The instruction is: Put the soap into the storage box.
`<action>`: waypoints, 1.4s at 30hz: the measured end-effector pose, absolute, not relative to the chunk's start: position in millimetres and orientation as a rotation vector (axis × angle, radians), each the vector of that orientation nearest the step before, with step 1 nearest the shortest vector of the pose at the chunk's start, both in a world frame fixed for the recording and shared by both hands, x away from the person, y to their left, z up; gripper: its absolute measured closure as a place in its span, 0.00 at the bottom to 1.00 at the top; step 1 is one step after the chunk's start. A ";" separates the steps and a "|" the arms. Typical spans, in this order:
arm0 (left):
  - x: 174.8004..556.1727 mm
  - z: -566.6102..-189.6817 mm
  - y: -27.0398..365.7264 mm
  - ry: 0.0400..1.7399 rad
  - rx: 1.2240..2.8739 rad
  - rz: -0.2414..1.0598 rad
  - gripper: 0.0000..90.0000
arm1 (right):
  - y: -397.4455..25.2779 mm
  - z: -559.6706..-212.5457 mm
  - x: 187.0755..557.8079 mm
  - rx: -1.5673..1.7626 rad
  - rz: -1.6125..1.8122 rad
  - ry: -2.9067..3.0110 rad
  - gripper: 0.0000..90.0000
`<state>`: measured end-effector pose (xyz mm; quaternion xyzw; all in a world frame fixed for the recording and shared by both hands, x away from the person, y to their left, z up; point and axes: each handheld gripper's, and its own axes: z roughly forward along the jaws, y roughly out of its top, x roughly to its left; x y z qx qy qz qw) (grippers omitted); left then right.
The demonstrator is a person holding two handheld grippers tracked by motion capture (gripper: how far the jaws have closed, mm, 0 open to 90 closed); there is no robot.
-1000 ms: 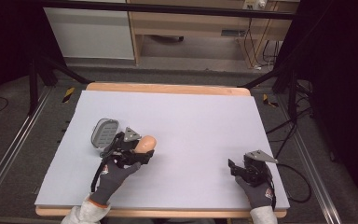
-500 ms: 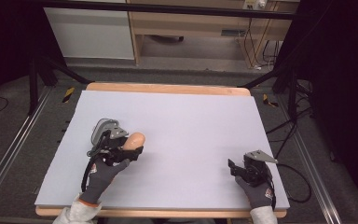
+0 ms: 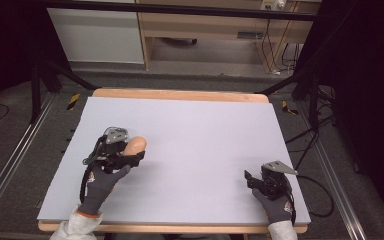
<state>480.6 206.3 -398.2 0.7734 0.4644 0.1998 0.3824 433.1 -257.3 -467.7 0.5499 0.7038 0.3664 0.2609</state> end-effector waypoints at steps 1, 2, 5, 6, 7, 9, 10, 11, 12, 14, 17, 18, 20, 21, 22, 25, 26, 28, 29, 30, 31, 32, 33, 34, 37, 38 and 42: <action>481.4 -397.7 208.1 1.190 1.968 0.512 0.35 | -257.3 -467.8 433.2 1.487 0.992 1.909 0.36; 482.1 -397.1 210.1 1.193 1.966 0.514 0.35 | -257.4 -467.9 433.3 1.483 0.991 1.910 0.36; 484.4 -395.4 215.3 1.208 1.951 0.523 0.35 | -257.0 -468.1 433.5 1.483 0.989 1.912 0.36; 485.2 -394.8 217.2 1.210 1.950 0.526 0.35 | -257.0 -468.0 433.4 1.483 0.991 1.914 0.36; 486.0 -394.2 218.9 1.214 1.950 0.529 0.35 | -256.9 -468.0 433.3 1.482 0.992 1.913 0.36; 487.9 -393.5 221.5 1.223 1.943 0.537 0.35 | -257.1 -467.8 433.4 1.479 0.993 1.914 0.36; 488.9 -393.0 222.8 1.229 1.936 0.539 0.35 | -257.1 -467.8 433.4 1.480 0.993 1.914 0.36; 490.1 -392.2 224.8 1.233 1.934 0.543 0.35 | -257.1 -467.8 433.4 1.479 0.993 1.914 0.36; 491.0 -391.6 226.0 1.235 1.934 0.546 0.35 | -257.1 -467.8 433.4 1.479 0.993 1.914 0.36; 493.2 -390.4 228.9 1.246 1.928 0.555 0.35 | -257.0 -467.8 433.4 1.478 0.991 1.916 0.36; 496.6 -389.6 234.2 1.261 1.925 0.567 0.35 | -257.0 -467.8 433.4 1.477 0.989 1.917 0.36; 497.6 -389.6 236.1 1.264 1.924 0.567 0.35 | -257.0 -467.8 433.5 1.476 0.989 1.917 0.36; 499.4 -390.4 239.2 1.276 1.913 0.569 0.35 | -256.8 -468.0 433.6 1.479 0.991 1.916 0.36; 500.4 -390.8 240.8 1.284 1.909 0.567 0.35 | -256.5 -468.1 433.6 1.481 0.991 1.916 0.36; 501.7 -391.4 242.3 1.291 1.906 0.569 0.35 | -256.7 -468.3 433.9 1.475 0.985 1.918 0.36; 506.0 -393.4 246.8 1.310 1.907 0.575 0.35 | -256.5 -468.3 433.9 1.474 0.985 1.920 0.36; 508.1 -394.4 248.2 1.316 1.909 0.578 0.35 | -256.5 -468.3 434.0 1.475 0.985 1.919 0.36; 510.8 -395.7 250.1 1.324 1.908 0.584 0.35 | -256.6 -468.4 434.1 1.475 0.984 1.920 0.36; 512.2 -396.5 251.0 1.327 1.907 0.586 0.35 | -256.6 -468.4 434.1 1.474 0.984 1.920 0.36; 513.9 -397.5 252.3 1.333 1.906 0.589 0.35 | -256.6 -468.4 434.1 1.474 0.984 1.920 0.36; 514.9 -398.1 253.2 1.336 1.908 0.591 0.35 | -256.5 -468.5 434.1 1.474 0.985 1.921 0.36; 516.0 -398.9 254.4 1.342 1.911 0.592 0.35 | -256.5 -468.5 434.1 1.474 0.985 1.921 0.36; 517.1 -399.9 255.4 1.349 1.908 0.592 0.35 | -256.5 -468.5 434.2 1.474 0.984 1.921 0.36; 518.3 -401.1 256.3 1.355 1.908 0.593 0.35 | -256.4 -468.6 434.3 1.473 0.982 1.920 0.36; 521.4 -404.1 259.4 1.369 1.909 0.594 0.35 | -256.4 -468.7 434.3 1.472 0.982 1.921 0.36; 522.2 -405.1 260.3 1.374 1.907 0.593 0.35 | -256.3 -468.7 434.3 1.472 0.982 1.921 0.36; 525.8 -410.2 262.7 1.388 1.908 0.589 0.35 | -256.2 -468.7 434.4 1.473 0.984 1.922 0.36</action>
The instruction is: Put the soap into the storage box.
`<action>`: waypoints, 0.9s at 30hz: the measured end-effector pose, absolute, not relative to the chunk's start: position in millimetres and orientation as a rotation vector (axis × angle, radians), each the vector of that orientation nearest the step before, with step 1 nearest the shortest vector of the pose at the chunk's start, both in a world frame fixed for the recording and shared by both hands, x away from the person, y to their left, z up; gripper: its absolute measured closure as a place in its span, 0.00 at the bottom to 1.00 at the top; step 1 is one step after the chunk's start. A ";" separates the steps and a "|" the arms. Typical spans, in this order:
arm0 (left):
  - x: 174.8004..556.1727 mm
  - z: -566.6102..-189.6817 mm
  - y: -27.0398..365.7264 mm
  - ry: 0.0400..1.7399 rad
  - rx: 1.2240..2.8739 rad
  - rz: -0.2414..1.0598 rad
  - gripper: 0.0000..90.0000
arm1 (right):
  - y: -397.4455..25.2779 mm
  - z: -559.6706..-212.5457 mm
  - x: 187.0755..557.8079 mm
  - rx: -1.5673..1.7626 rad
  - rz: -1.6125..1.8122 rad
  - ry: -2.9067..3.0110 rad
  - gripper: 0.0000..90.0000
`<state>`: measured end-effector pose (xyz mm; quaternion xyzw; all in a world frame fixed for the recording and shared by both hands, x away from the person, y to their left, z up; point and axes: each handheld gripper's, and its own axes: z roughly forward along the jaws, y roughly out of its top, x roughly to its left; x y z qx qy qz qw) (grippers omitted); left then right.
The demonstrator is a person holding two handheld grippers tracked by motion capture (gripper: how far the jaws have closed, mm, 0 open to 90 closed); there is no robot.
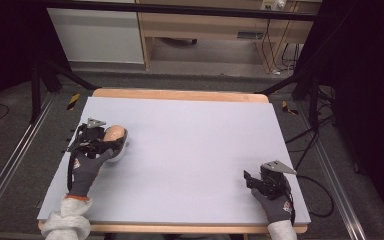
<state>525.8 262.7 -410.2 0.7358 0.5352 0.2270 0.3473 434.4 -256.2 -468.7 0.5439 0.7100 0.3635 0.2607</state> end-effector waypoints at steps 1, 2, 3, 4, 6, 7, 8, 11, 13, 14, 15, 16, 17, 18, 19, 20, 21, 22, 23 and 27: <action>526.7 -411.5 263.3 1.391 1.912 0.590 0.35 | -256.0 -468.8 434.4 1.472 0.984 1.923 0.36; 527.5 -412.8 263.7 1.395 1.912 0.589 0.35 | -256.0 -468.8 434.4 1.472 0.984 1.923 0.36; 528.1 -414.0 264.2 1.399 1.911 0.591 0.35 | -255.9 -468.8 434.4 1.472 0.983 1.923 0.36; 528.7 -415.2 264.8 1.402 1.911 0.591 0.35 | -256.0 -468.8 434.4 1.472 0.983 1.923 0.36; 529.9 -417.8 265.7 1.410 1.916 0.589 0.35 | -256.0 -468.8 434.5 1.474 0.983 1.921 0.36; 530.6 -419.1 266.0 1.412 1.918 0.591 0.35 | -256.0 -468.8 434.5 1.473 0.985 1.922 0.36; 531.1 -420.2 266.3 1.416 1.919 0.590 0.35 | -255.9 -468.9 434.5 1.473 0.984 1.923 0.36; 532.5 -423.5 267.6 1.423 1.918 0.587 0.35 | -255.7 -468.9 434.4 1.473 0.984 1.924 0.36; 533.4 -425.3 268.2 1.430 1.921 0.584 0.35 | -255.6 -468.9 434.4 1.476 0.984 1.925 0.36; 533.8 -426.3 268.2 1.432 1.925 0.588 0.35 | -255.4 -469.0 434.5 1.476 0.985 1.925 0.36; 534.0 -427.2 268.3 1.433 1.926 0.587 0.35 | -255.5 -469.1 434.5 1.474 0.984 1.926 0.36; 534.1 -427.7 268.7 1.431 1.923 0.583 0.35 | -255.4 -469.1 434.5 1.475 0.983 1.926 0.36; 534.1 -428.0 268.6 1.432 1.919 0.582 0.35 | -255.4 -469.1 434.5 1.475 0.983 1.926 0.36; 534.2 -428.0 268.3 1.431 1.921 0.582 0.35 | -255.4 -469.2 434.6 1.475 0.983 1.927 0.36; 534.2 -428.0 268.0 1.432 1.920 0.582 0.35 | -255.2 -469.1 434.5 1.477 0.983 1.926 0.36; 534.3 -428.1 267.6 1.432 1.920 0.581 0.35 | -255.3 -469.2 434.5 1.475 0.982 1.927 0.36; 534.4 -428.2 267.4 1.432 1.920 0.581 0.35 | -255.3 -469.2 434.5 1.475 0.982 1.927 0.36; 534.6 -428.5 267.2 1.433 1.919 0.578 0.35 | -255.2 -469.2 434.5 1.475 0.982 1.927 0.36; 535.0 -428.7 267.1 1.432 1.919 0.571 0.35 | -255.1 -469.2 434.5 1.474 0.982 1.926 0.36; 535.2 -429.1 265.0 1.427 1.927 0.579 0.35 | -254.6 -469.1 434.4 1.481 0.983 1.923 0.36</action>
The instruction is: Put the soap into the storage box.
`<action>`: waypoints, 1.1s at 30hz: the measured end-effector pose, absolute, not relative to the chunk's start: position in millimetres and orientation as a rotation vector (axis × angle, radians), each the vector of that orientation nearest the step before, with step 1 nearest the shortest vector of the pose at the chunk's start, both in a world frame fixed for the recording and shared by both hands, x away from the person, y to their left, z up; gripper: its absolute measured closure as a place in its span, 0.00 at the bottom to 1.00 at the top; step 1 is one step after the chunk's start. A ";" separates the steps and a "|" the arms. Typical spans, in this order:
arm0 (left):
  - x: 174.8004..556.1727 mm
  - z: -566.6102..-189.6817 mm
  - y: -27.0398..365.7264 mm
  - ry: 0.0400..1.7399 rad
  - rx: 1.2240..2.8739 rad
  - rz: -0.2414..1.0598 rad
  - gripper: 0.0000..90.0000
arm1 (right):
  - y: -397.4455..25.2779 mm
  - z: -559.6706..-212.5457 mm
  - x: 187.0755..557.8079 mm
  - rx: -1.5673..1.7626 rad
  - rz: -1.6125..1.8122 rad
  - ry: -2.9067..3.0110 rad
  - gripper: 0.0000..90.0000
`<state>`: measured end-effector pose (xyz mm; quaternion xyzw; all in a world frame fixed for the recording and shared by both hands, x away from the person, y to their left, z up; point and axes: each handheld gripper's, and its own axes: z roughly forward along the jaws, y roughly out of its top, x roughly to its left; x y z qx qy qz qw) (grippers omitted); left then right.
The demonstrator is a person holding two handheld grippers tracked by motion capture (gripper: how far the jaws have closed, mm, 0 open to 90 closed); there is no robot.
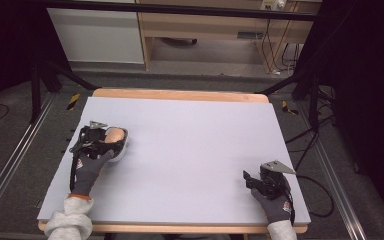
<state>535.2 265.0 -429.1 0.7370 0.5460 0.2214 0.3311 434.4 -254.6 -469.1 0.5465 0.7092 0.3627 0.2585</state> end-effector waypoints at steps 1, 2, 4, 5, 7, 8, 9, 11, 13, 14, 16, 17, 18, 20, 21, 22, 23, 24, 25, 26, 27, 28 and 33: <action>535.2 -429.0 264.6 1.427 1.928 0.581 0.35 | -255.2 -469.2 434.5 1.473 0.982 1.925 0.36; 535.2 -429.0 264.1 1.428 1.927 0.583 0.35 | -254.8 -469.1 434.4 1.478 0.984 1.923 0.36; 535.3 -429.0 264.0 1.436 1.924 0.583 0.35 | -254.7 -469.1 434.3 1.476 0.984 1.923 0.36; 535.2 -429.2 263.9 1.438 1.920 0.585 0.34 | -254.7 -469.0 434.3 1.476 0.984 1.923 0.36; 535.1 -429.6 263.4 1.435 1.915 0.586 0.34 | -254.7 -469.0 434.2 1.475 0.984 1.922 0.36; 535.0 -429.7 263.0 1.433 1.916 0.589 0.34 | -254.7 -469.0 434.3 1.475 0.985 1.923 0.36; 534.8 -429.5 262.8 1.436 1.913 0.594 0.32 | -254.7 -469.1 434.3 1.475 0.984 1.923 0.36; 534.5 -429.2 263.3 1.439 1.913 0.597 0.32 | -254.6 -469.1 434.4 1.476 0.984 1.924 0.36; 534.0 -428.8 264.6 1.440 1.913 0.594 0.32 | -254.5 -469.3 434.5 1.470 0.981 1.925 0.36; 533.6 -428.5 265.3 1.440 1.912 0.591 0.32 | -254.5 -469.3 434.5 1.470 0.981 1.925 0.36; 532.2 -427.6 266.5 1.437 1.901 0.587 0.31 | -254.4 -469.3 434.6 1.471 0.981 1.924 0.36; 531.3 -426.8 267.1 1.435 1.899 0.589 0.31 | -254.4 -469.3 434.6 1.471 0.980 1.925 0.36; 530.4 -426.1 267.5 1.429 1.895 0.584 0.31 | -254.4 -469.3 434.7 1.469 0.979 1.925 0.35; 528.0 -424.5 267.4 1.417 1.892 0.578 0.31 | -253.9 -469.1 434.5 1.473 0.981 1.926 0.35; 526.8 -423.6 266.9 1.409 1.895 0.580 0.31 | -253.9 -469.1 434.5 1.473 0.981 1.926 0.35; 525.6 -422.9 266.1 1.399 1.897 0.583 0.31 | -253.9 -469.1 434.5 1.473 0.981 1.926 0.35; 524.0 -421.5 265.5 1.390 1.904 0.583 0.31 | -253.9 -469.1 434.5 1.474 0.981 1.925 0.35; 522.4 -420.2 264.8 1.382 1.902 0.585 0.31 | -254.0 -469.1 434.5 1.474 0.981 1.925 0.35; 520.8 -418.8 264.0 1.373 1.900 0.586 0.31 | -254.1 -469.2 434.6 1.472 0.980 1.924 0.35; 519.2 -417.4 263.3 1.365 1.898 0.587 0.31 | -254.1 -469.2 434.6 1.472 0.980 1.923 0.35; 517.3 -416.0 262.2 1.359 1.889 0.589 0.31 | -254.2 -469.2 434.7 1.471 0.979 1.922 0.35; 515.3 -414.6 261.5 1.351 1.884 0.586 0.31 | -254.2 -469.2 434.6 1.471 0.979 1.921 0.35; 503.4 -409.6 257.5 1.308 1.864 0.569 0.32 | -254.4 -468.8 434.2 1.476 0.981 1.915 0.35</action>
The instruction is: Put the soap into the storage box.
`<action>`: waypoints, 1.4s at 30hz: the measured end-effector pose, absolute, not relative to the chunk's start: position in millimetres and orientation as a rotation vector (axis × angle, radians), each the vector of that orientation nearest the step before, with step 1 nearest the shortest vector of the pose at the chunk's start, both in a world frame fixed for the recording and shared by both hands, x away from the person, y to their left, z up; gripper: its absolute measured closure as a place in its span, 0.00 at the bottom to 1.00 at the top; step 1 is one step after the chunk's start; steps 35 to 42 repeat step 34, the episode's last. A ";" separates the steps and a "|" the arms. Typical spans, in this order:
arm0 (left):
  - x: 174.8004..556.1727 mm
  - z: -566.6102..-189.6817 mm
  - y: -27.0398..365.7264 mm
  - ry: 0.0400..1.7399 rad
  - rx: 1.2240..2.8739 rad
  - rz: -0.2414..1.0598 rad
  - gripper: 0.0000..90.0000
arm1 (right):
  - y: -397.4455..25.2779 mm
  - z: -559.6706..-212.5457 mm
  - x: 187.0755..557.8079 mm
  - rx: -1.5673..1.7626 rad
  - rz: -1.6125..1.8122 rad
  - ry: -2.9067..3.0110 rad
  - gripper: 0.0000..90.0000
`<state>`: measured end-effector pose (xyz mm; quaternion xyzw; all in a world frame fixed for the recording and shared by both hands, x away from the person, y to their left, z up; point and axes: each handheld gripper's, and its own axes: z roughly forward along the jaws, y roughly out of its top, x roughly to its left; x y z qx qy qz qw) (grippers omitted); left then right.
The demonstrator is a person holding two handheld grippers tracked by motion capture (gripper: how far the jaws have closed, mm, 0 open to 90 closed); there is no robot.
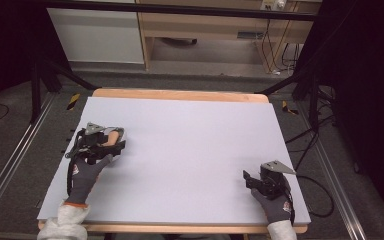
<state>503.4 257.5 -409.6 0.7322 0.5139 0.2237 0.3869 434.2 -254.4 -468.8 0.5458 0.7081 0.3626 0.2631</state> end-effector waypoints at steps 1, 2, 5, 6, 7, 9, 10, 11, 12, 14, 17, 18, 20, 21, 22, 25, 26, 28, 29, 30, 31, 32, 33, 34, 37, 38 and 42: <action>500.8 -409.8 256.2 1.299 1.863 0.569 0.32 | -254.4 -468.7 434.1 1.477 0.981 1.914 0.35; 498.1 -410.1 255.1 1.289 1.870 0.563 0.33 | -254.3 -468.6 434.1 1.476 0.981 1.914 0.35; 490.6 -413.1 250.9 1.262 1.872 0.558 0.33 | -254.4 -468.5 434.0 1.479 0.983 1.913 0.34; 488.1 -414.3 249.8 1.250 1.875 0.557 0.33 | -254.5 -468.4 434.0 1.479 0.983 1.912 0.34; 485.4 -415.3 248.6 1.241 1.877 0.556 0.33 | -254.5 -468.4 433.9 1.480 0.983 1.912 0.34; 480.4 -418.1 247.2 1.226 1.888 0.556 0.33 | -255.0 -468.1 433.6 1.481 0.987 1.913 0.34; 477.9 -419.6 247.0 1.219 1.891 0.557 0.33 | -255.5 -468.1 433.5 1.479 0.985 1.914 0.34; 475.2 -421.0 246.9 1.215 1.892 0.555 0.33 | -256.0 -468.4 433.7 1.475 0.981 1.913 0.34; 472.7 -422.4 247.1 1.213 1.892 0.550 0.34 | -256.2 -468.4 433.7 1.478 0.983 1.914 0.34; 467.8 -425.3 247.4 1.207 1.896 0.549 0.34 | -256.3 -468.6 433.7 1.480 0.983 1.912 0.34; 459.8 -429.7 249.6 1.204 1.893 0.572 0.34 | -256.6 -468.8 433.4 1.488 0.983 1.909 0.34; 457.9 -430.9 250.4 1.206 1.890 0.579 0.34 | -257.0 -469.0 433.2 1.489 0.984 1.910 0.34; 453.4 -434.8 252.9 1.208 1.886 0.588 0.33 | -257.6 -469.3 432.8 1.491 0.985 1.911 0.34; 451.3 -436.8 254.4 1.211 1.888 0.588 0.33 | -257.8 -469.5 432.6 1.493 0.986 1.911 0.34; 449.1 -438.9 255.9 1.214 1.889 0.585 0.33 | -257.9 -469.8 432.5 1.496 0.987 1.910 0.34; 443.2 -445.2 260.2 1.225 1.897 0.581 0.33 | -258.6 -471.1 432.1 1.496 0.985 1.914 0.33; 441.0 -447.1 261.8 1.222 1.904 0.576 0.33 | -258.8 -471.4 431.9 1.502 0.984 1.916 0.33; 437.2 -451.1 264.6 1.221 1.923 0.578 0.32 | -259.1 -472.3 431.7 1.511 0.984 1.924 0.32; 435.3 -452.9 266.3 1.226 1.926 0.585 0.32 | -259.4 -472.7 431.9 1.509 0.977 1.925 0.32; 433.7 -454.1 269.1 1.230 1.932 0.579 0.32 | -259.5 -473.1 431.6 1.514 0.979 1.922 0.31; 433.0 -454.5 271.0 1.235 1.931 0.576 0.32 | -260.1 -473.6 431.4 1.515 0.977 1.923 0.30; 432.1 -454.9 273.8 1.238 1.931 0.575 0.32 | -260.1 -473.8 431.2 1.520 0.978 1.918 0.29; 431.3 -455.3 276.4 1.249 1.926 0.569 0.32 | -260.6 -474.0 431.0 1.521 0.982 1.915 0.29; 430.5 -455.8 280.1 1.255 1.916 0.562 0.32 | -261.5 -474.0 430.9 1.520 0.983 1.917 0.29; 430.5 -455.8 280.1 1.255 1.916 0.562 0.32 | -261.5 -474.0 430.9 1.520 0.983 1.917 0.29; 430.5 -455.8 280.1 1.255 1.916 0.562 0.32 | -261.5 -474.0 430.9 1.520 0.983 1.917 0.29; 430.5 -455.8 280.1 1.255 1.916 0.562 0.32 | -261.5 -474.0 430.9 1.520 0.983 1.917 0.29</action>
